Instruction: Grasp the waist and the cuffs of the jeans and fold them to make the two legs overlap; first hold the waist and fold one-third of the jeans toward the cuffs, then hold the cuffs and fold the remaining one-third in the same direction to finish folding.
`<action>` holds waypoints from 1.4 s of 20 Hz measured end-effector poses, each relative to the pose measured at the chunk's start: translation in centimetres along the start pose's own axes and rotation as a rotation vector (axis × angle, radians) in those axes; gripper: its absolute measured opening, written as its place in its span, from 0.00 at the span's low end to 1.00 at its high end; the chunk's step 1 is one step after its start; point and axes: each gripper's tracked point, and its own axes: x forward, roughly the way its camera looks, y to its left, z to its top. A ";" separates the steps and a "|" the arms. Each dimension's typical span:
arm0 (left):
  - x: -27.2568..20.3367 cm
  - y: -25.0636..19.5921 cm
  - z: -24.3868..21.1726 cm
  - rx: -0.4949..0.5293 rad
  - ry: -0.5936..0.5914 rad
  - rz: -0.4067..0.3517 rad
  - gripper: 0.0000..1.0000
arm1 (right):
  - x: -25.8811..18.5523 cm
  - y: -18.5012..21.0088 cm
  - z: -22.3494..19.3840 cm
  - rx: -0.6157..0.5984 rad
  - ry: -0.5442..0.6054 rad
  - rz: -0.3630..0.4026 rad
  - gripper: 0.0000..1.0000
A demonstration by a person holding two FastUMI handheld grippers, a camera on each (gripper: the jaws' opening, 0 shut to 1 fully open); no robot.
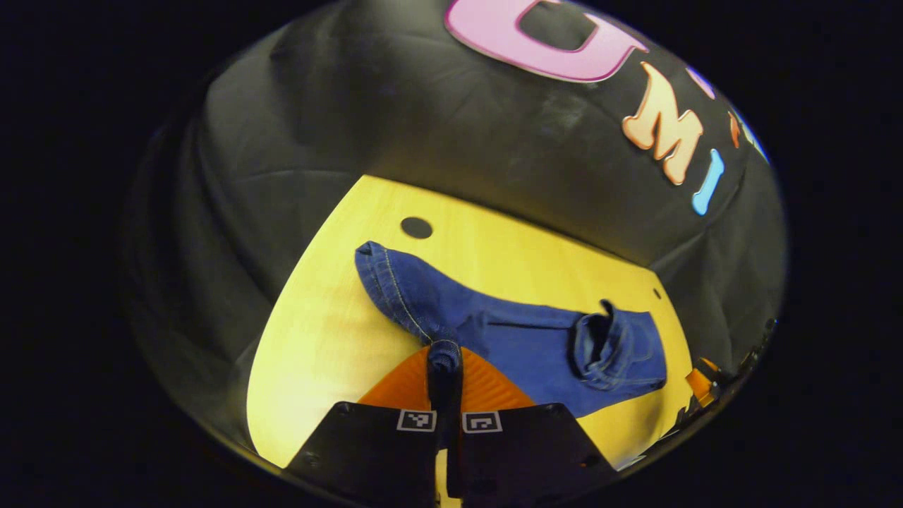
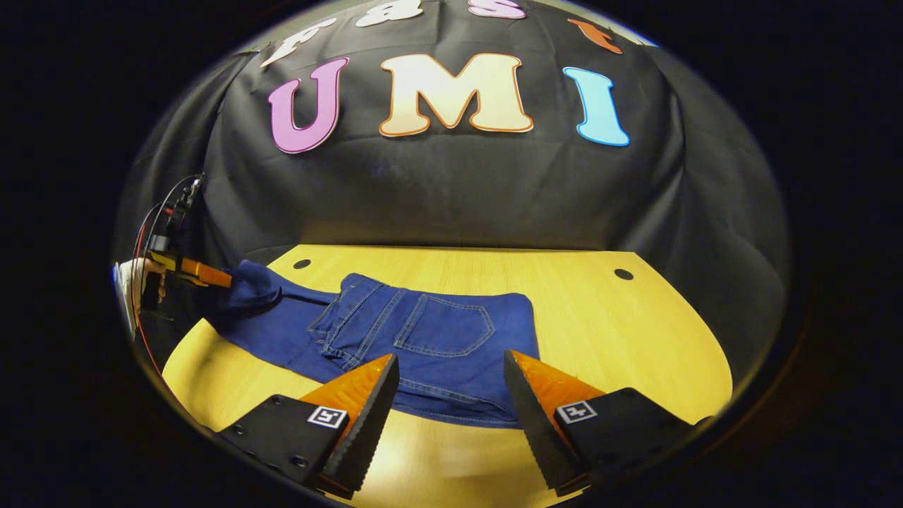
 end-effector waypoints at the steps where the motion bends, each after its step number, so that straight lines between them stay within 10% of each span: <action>1: -0.4 -1.8 0.6 0.014 -0.013 -0.010 0.00 | -0.2 -0.4 0.1 0.008 -0.006 0.009 0.92; 20: 3.9 -34.5 0.7 0.227 -0.085 -0.262 0.00 | -7.2 -12.9 -1.5 0.078 -0.040 0.012 0.92; 28: 11.8 -38.1 -7.3 0.331 0.014 -0.120 0.00 | -8.6 -18.0 -2.8 0.088 -0.030 -0.043 0.89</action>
